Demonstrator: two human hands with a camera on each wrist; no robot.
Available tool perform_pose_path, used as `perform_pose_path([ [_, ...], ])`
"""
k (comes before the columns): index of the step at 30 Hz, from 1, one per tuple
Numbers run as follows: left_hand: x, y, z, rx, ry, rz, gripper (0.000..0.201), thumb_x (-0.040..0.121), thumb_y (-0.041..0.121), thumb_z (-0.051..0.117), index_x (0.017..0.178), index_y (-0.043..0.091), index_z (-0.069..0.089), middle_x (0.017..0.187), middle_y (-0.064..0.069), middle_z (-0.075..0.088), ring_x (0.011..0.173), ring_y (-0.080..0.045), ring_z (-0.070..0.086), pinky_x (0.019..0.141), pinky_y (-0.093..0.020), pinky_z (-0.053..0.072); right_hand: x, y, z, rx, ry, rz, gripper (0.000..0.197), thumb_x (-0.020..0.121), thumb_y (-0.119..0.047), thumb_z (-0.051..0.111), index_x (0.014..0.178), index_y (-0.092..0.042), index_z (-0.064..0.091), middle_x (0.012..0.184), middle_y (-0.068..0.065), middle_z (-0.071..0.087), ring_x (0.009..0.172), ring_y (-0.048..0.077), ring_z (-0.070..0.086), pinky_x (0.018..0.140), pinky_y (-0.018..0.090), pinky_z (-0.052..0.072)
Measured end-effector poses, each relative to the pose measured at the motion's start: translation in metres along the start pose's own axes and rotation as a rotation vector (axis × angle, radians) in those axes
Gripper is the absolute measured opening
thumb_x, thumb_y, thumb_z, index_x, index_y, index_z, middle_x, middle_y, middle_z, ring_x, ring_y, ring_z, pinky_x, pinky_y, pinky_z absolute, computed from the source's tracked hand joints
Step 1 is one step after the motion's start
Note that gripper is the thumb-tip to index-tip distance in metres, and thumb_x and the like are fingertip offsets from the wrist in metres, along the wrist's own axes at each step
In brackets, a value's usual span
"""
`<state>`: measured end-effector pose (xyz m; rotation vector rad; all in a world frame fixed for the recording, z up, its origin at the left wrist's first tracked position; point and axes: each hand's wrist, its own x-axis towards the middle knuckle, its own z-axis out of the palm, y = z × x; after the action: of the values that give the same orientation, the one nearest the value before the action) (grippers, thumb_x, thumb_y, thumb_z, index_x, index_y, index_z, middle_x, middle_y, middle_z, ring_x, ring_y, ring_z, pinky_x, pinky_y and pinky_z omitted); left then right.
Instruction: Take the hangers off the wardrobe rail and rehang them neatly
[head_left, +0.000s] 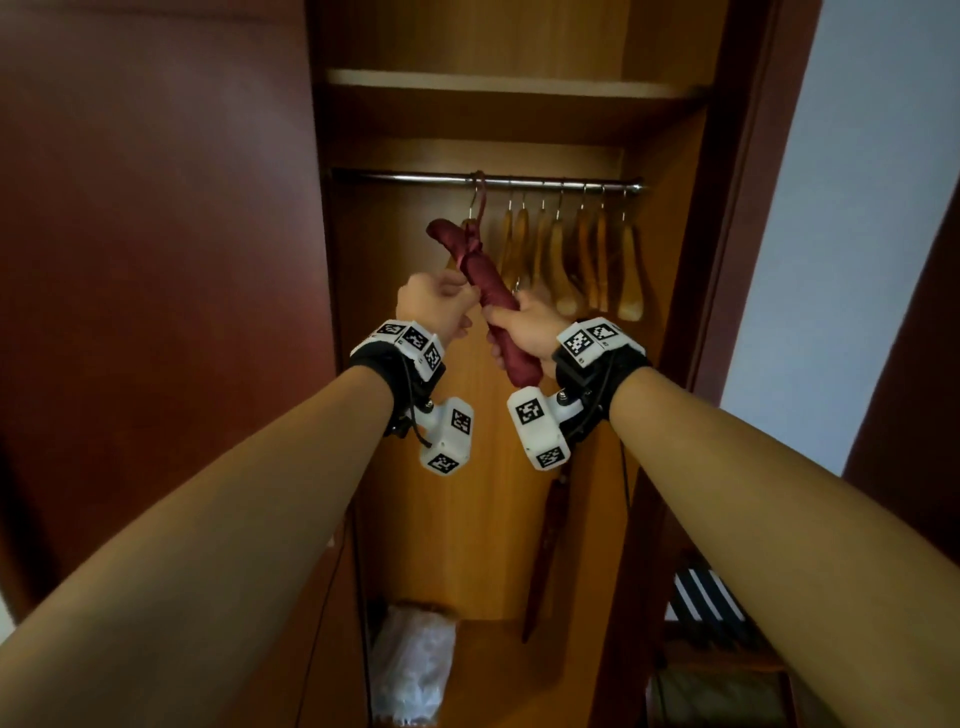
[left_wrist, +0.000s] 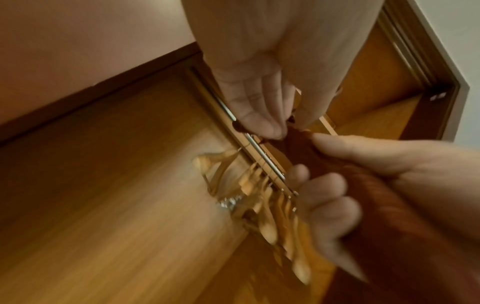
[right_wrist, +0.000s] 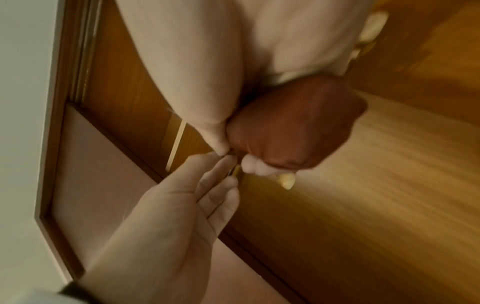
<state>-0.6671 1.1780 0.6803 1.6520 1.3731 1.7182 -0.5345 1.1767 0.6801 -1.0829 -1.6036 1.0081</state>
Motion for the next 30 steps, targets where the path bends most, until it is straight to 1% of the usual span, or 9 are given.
perform_pose_path([
  [3,0.035,-0.011,-0.013,0.079,0.055,0.111,0.014,0.083,0.013,0.063,0.095,0.014,0.070,0.083,-0.004,0.072,0.054,-0.015,0.065,0.052,-0.024,0.056,0.033,-0.006,0.011,0.001,0.033,-0.005,0.016,0.098,-0.017,0.053,0.085,-0.011,0.046,0.067,0.010,0.053,0.051,0.020,0.051,0.050,0.032,0.046],
  [5,0.061,-0.019,-0.020,0.088,0.119,0.138,0.013,0.081,0.016,0.060,0.085,0.023,0.069,0.078,0.000,0.072,0.057,-0.016,0.068,0.055,-0.028,0.058,0.056,-0.014,0.018,0.018,0.055,0.006,0.010,0.096,-0.016,0.055,0.095,-0.009,0.048,0.067,0.010,0.054,0.052,0.021,0.051,0.051,0.032,0.046],
  [7,0.087,-0.025,-0.024,0.082,0.133,0.132,0.013,0.082,0.016,0.059,0.081,0.026,0.068,0.073,0.004,0.073,0.056,-0.016,0.068,0.056,-0.030,0.058,0.081,-0.025,0.023,0.026,0.075,0.028,0.024,0.091,-0.014,0.055,0.111,-0.005,0.047,0.066,0.010,0.054,0.052,0.021,0.053,0.051,0.031,0.047],
  [13,0.153,-0.041,-0.030,0.039,-0.130,-0.006,0.006,0.087,0.014,0.060,0.091,0.016,0.064,0.083,-0.013,0.073,0.060,-0.019,0.067,0.062,-0.037,0.061,0.143,-0.049,0.042,0.088,0.110,0.103,0.033,0.084,-0.002,0.049,0.117,0.003,0.049,0.067,0.014,0.054,0.053,0.023,0.054,0.053,0.031,0.047],
  [16,0.173,-0.044,-0.035,-0.006,-0.240,-0.033,0.006,0.092,0.018,0.059,0.087,0.020,0.058,0.079,-0.012,0.069,0.056,-0.017,0.066,0.055,-0.031,0.059,0.165,-0.050,0.056,0.121,0.128,0.105,0.036,0.085,-0.001,0.051,0.121,0.001,0.050,0.079,0.016,0.059,0.062,0.025,0.059,0.055,0.034,0.049],
  [18,0.182,-0.045,-0.038,-0.029,-0.287,-0.067,0.004,0.094,0.022,0.058,0.094,0.018,0.057,0.076,-0.010,0.066,0.054,-0.015,0.065,0.055,-0.032,0.059,0.179,-0.048,0.063,0.148,0.144,0.102,0.033,0.087,0.001,0.051,0.120,-0.001,0.050,0.088,0.018,0.060,0.067,0.027,0.062,0.055,0.035,0.051],
  [23,0.201,-0.055,-0.042,-0.056,-0.387,-0.179,0.031,0.096,0.027,0.058,0.124,0.017,0.052,0.105,-0.009,0.065,0.083,-0.024,0.068,0.077,-0.046,0.059,0.222,-0.034,0.073,0.153,0.184,0.154,0.027,0.087,-0.009,0.060,0.112,-0.001,0.057,0.095,0.019,0.068,0.079,0.032,0.068,0.076,0.042,0.057],
  [26,0.211,-0.059,-0.043,-0.064,-0.425,-0.205,0.033,0.095,0.028,0.058,0.126,0.017,0.055,0.118,-0.014,0.063,0.104,-0.030,0.065,0.082,-0.050,0.057,0.247,-0.029,0.073,0.136,0.205,0.167,0.031,0.085,-0.011,0.064,0.113,0.000,0.058,0.093,0.021,0.068,0.074,0.032,0.068,0.074,0.041,0.057],
  [30,0.223,-0.060,-0.041,-0.059,-0.451,-0.213,0.031,0.096,0.031,0.057,0.124,0.017,0.056,0.110,-0.014,0.063,0.109,-0.030,0.063,0.082,-0.046,0.057,0.265,-0.033,0.071,0.142,0.234,0.167,0.028,0.087,-0.008,0.060,0.114,-0.001,0.056,0.090,0.020,0.066,0.068,0.032,0.067,0.067,0.039,0.057],
])
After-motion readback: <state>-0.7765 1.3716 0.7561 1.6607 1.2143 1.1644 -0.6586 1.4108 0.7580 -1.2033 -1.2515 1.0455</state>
